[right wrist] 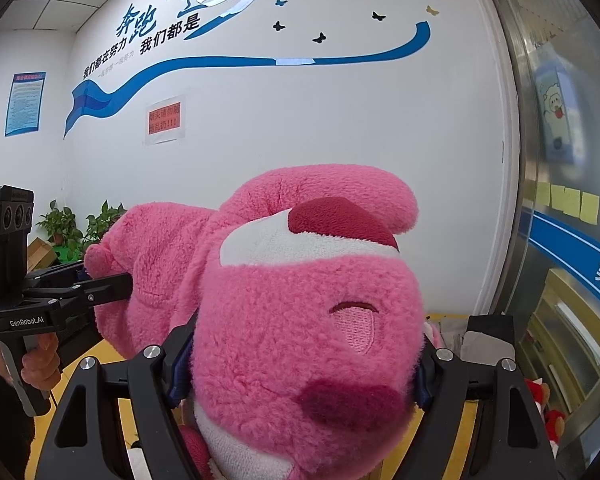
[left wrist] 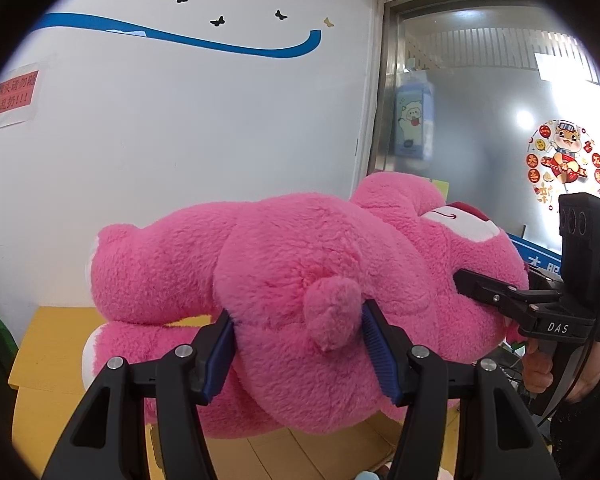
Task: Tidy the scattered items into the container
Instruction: 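Carry the pink bear with both grippers over the cardboard box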
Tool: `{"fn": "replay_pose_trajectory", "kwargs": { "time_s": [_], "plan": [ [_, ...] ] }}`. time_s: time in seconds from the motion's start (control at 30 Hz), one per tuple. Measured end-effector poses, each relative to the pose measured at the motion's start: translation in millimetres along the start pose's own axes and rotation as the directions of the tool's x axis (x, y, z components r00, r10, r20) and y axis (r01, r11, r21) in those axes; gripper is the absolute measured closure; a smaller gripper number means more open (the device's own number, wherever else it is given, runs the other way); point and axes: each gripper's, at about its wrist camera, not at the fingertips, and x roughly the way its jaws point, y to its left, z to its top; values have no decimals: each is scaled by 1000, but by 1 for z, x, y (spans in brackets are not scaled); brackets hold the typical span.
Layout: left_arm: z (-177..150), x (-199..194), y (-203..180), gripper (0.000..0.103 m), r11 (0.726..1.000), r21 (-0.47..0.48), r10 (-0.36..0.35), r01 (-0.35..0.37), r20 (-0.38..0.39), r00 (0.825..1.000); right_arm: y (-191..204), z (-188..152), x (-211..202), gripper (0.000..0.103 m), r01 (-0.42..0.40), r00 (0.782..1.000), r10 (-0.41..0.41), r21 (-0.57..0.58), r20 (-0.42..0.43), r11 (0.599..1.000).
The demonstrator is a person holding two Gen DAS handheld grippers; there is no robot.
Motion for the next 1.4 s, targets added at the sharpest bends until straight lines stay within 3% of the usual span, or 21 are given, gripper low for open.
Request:
{"fn": "replay_pose_trajectory", "kwargs": {
  "time_s": [0.23, 0.53, 0.6, 0.63, 0.8, 0.9, 1.07, 1.2, 1.4],
  "plan": [
    [-10, 45, 24, 44, 1000, -17, 16, -17, -61, 998, -23, -7, 57, 19, -15, 998, 17, 40, -55, 999],
    [-51, 110, 60, 44, 997, -78, 12, -27, -193, 981, -49, -51, 148, 19, -24, 981, 42, 95, -190, 995],
    [-62, 124, 65, 54, 996, -84, 15, -35, -227, 974, -55, -64, 166, 19, -20, 974, 42, 102, -223, 995],
    [-67, 130, 66, 54, 995, -90, 13, -36, -245, 970, -58, -71, 175, 19, -17, 970, 42, 106, -240, 994],
    [-96, 166, 76, 54, 990, -130, 7, -52, -323, 946, -74, -106, 215, 19, -6, 944, 52, 142, -325, 990],
    [-113, 187, 83, 60, 987, -153, -7, -54, -373, 928, -87, -129, 237, 19, -2, 925, 65, 166, -375, 986],
    [-141, 218, 88, 84, 982, -188, -63, -27, -455, 888, -103, -166, 272, 20, 11, 886, 76, 185, -458, 983],
    [-157, 238, 85, 85, 984, -177, -59, -36, -503, 862, -115, -195, 293, 21, 18, 850, 93, 205, -519, 979],
    [-172, 244, 92, 85, 982, -187, -80, -24, -528, 846, -138, -233, 311, 22, 16, 793, 163, 289, -586, 957]
  ]
}}
